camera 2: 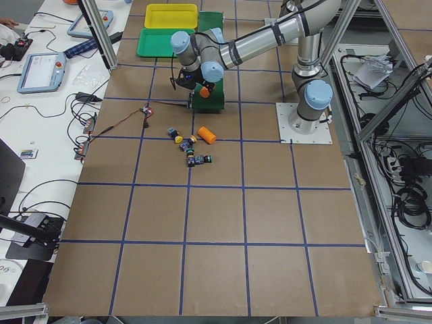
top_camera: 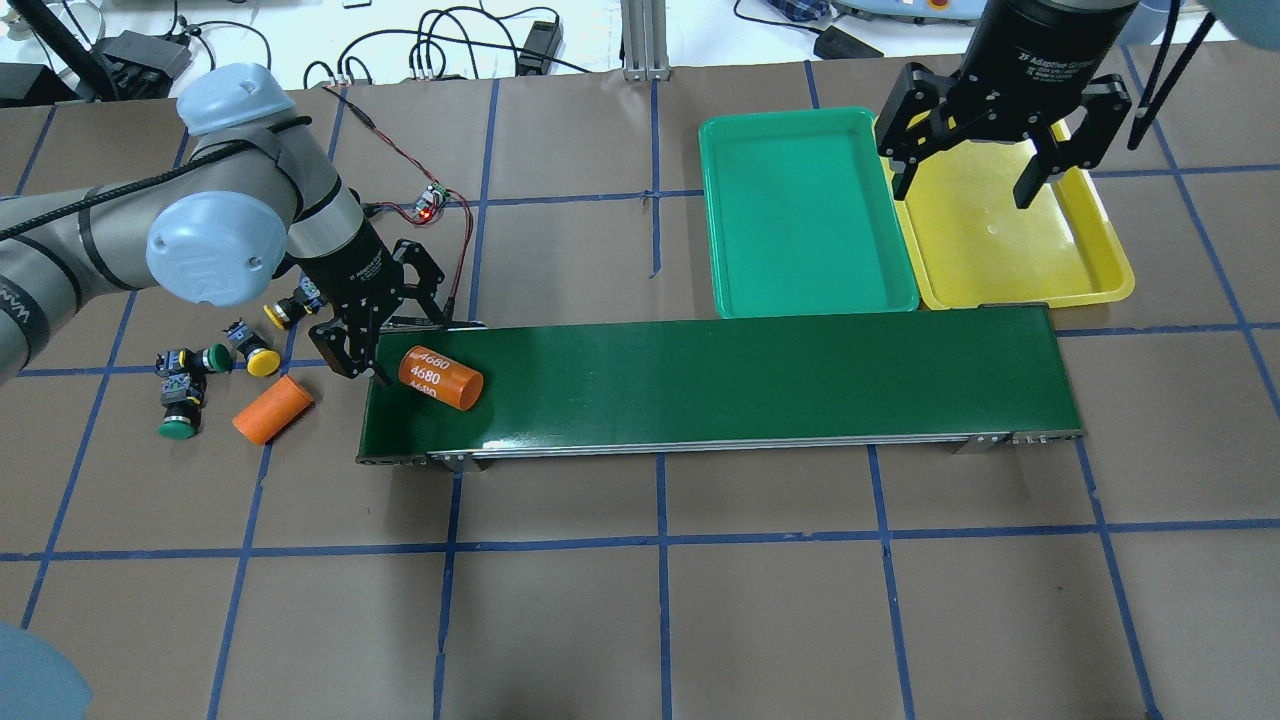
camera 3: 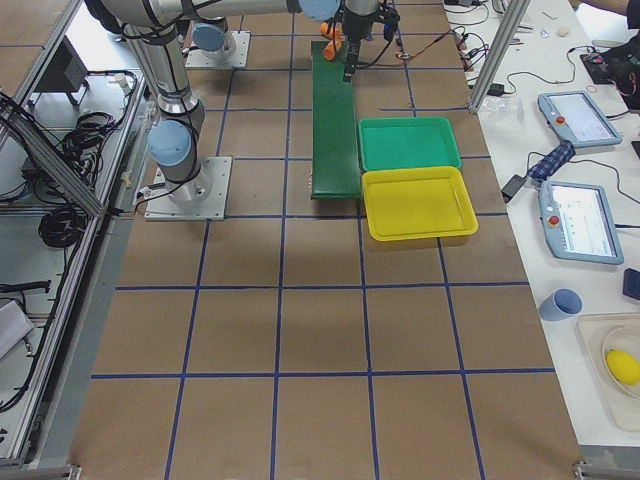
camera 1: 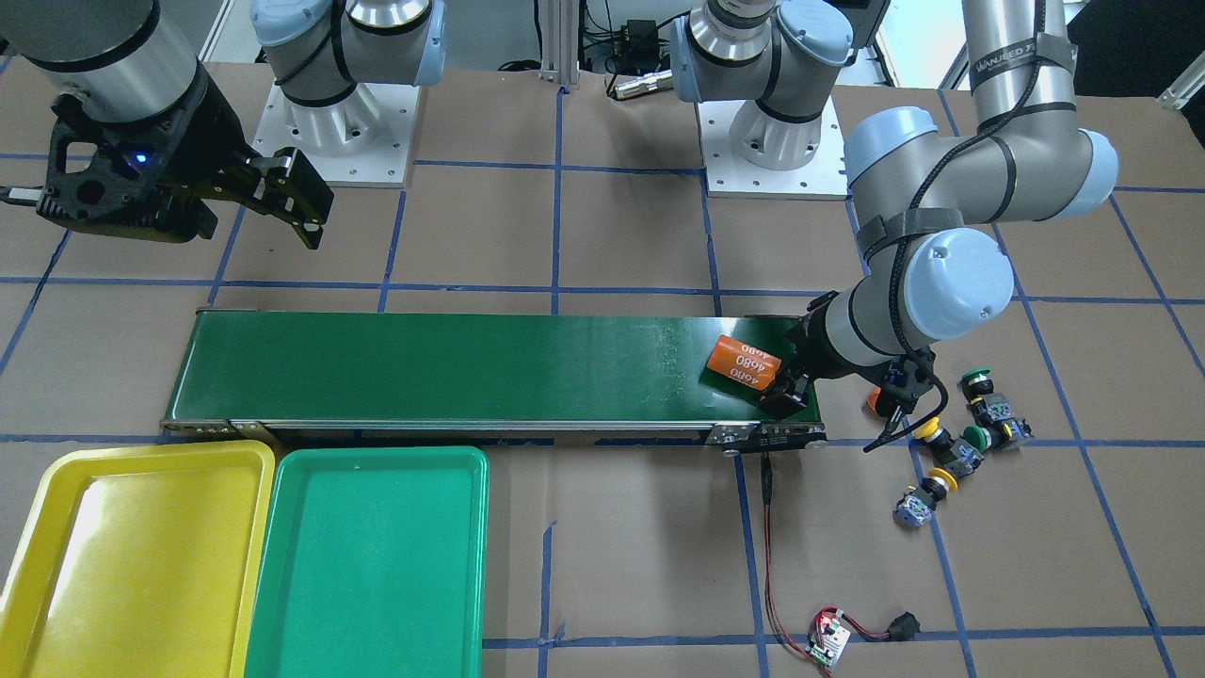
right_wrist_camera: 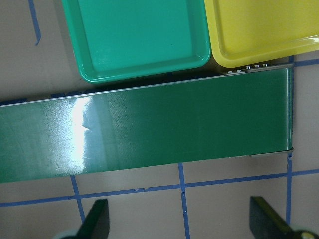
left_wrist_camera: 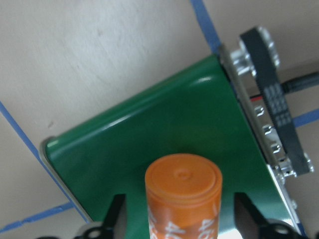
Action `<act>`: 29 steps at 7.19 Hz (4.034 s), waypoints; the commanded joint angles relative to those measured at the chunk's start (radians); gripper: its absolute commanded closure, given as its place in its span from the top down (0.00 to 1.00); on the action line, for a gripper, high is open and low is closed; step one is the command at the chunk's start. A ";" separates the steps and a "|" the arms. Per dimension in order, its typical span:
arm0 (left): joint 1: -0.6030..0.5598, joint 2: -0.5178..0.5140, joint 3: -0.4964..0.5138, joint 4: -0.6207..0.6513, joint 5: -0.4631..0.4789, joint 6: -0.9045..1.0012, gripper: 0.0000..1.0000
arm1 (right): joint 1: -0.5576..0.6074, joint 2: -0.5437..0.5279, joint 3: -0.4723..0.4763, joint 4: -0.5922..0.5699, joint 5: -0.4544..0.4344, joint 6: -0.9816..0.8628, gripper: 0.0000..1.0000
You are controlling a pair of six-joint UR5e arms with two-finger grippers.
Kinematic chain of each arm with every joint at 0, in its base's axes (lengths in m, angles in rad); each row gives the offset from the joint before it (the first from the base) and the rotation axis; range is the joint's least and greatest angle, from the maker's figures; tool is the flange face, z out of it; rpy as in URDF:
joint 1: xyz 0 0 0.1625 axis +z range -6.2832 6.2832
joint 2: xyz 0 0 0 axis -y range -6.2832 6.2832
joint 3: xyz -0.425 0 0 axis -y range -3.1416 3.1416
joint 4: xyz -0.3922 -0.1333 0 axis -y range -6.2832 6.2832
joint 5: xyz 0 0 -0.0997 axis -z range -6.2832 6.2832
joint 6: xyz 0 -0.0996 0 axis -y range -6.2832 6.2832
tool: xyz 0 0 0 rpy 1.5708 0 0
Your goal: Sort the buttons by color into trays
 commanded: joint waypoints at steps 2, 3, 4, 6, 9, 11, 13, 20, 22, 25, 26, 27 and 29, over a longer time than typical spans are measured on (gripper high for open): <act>0.222 0.004 -0.002 -0.002 0.079 0.680 1.00 | -0.004 -0.005 -0.001 -0.011 0.003 0.005 1.00; 0.285 -0.008 -0.002 0.009 0.094 0.931 1.00 | -0.004 -0.005 -0.001 -0.011 0.006 0.005 1.00; 0.345 -0.019 -0.008 0.008 0.112 1.063 1.00 | -0.004 0.000 -0.001 -0.011 0.008 0.005 1.00; 0.374 -0.049 -0.048 0.126 0.142 1.365 1.00 | -0.004 0.005 -0.001 -0.018 0.019 -0.004 1.00; 0.367 -0.014 -0.175 0.152 0.145 1.762 1.00 | -0.008 0.005 -0.001 -0.018 0.020 -0.006 1.00; 0.385 -0.055 -0.211 0.329 0.145 1.849 1.00 | -0.008 0.005 0.000 -0.017 0.017 -0.006 1.00; 0.378 -0.071 -0.206 0.354 0.140 1.845 0.97 | -0.008 0.005 0.000 -0.017 0.017 -0.006 1.00; 0.307 0.028 -0.196 0.284 0.056 1.831 0.00 | -0.007 0.003 0.000 -0.018 0.020 -0.006 1.00; 0.199 0.108 -0.182 0.258 0.093 1.869 0.00 | -0.008 0.005 0.000 -0.018 0.022 -0.006 1.00; -0.007 0.142 -0.197 0.274 0.083 2.072 0.00 | -0.007 0.005 0.000 -0.018 0.020 -0.006 1.00; -0.090 0.141 -0.217 0.284 0.099 2.090 0.00 | -0.008 0.005 0.000 -0.018 0.020 -0.006 1.00; -0.121 0.154 -0.228 0.335 0.114 2.101 0.00 | -0.008 0.005 0.000 -0.017 0.020 -0.006 1.00; -0.132 0.125 -0.241 0.348 0.143 2.095 0.27 | -0.007 0.005 0.000 -0.017 0.017 -0.006 1.00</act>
